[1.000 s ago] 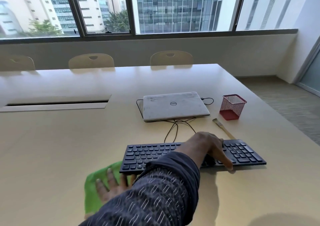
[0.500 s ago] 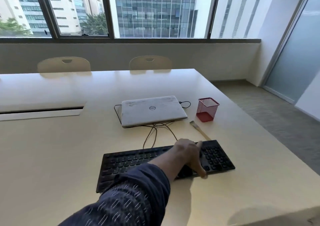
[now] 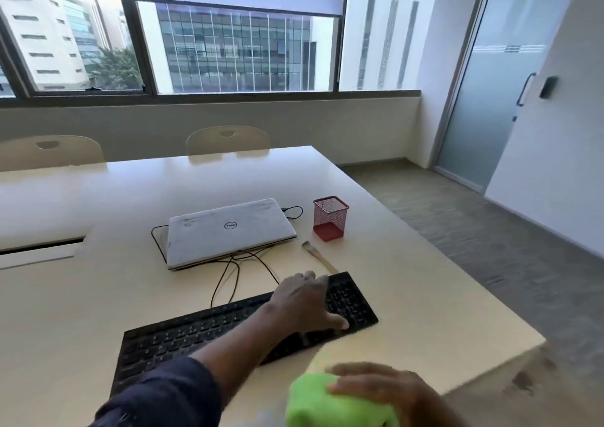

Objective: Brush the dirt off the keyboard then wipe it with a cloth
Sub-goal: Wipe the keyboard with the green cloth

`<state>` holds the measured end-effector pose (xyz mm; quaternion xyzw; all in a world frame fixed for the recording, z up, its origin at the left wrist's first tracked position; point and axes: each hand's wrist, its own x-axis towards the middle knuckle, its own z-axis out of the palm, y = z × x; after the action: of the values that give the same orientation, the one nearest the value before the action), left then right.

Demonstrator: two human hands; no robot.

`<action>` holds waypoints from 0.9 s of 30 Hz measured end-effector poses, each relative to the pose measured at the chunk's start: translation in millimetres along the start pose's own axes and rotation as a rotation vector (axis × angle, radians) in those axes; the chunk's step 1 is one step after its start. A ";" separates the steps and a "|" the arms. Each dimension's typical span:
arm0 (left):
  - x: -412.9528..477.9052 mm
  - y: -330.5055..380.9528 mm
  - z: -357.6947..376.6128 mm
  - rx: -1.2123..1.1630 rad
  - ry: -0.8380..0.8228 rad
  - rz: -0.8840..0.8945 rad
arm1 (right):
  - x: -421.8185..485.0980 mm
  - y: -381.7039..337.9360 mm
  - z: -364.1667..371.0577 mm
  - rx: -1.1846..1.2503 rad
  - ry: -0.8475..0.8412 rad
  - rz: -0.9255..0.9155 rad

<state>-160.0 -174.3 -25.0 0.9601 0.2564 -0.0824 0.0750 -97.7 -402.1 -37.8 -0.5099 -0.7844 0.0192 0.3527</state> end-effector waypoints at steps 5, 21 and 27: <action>3.9 38.7 -31.4 -0.873 -0.444 -0.138 | -24.7 36.4 -58.4 -0.080 0.240 0.513; 44.2 133.4 -67.7 -1.464 -0.553 0.538 | -93.0 107.8 -110.6 0.858 0.755 0.794; 69.4 148.9 -79.9 -1.388 -0.434 0.451 | -107.4 145.8 -137.7 1.235 0.661 0.821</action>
<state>-15.9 -253.7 54.5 0.6841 0.0267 -0.0721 0.7253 120.6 -464.9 -48.6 -0.4497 -0.2383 0.4247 0.7487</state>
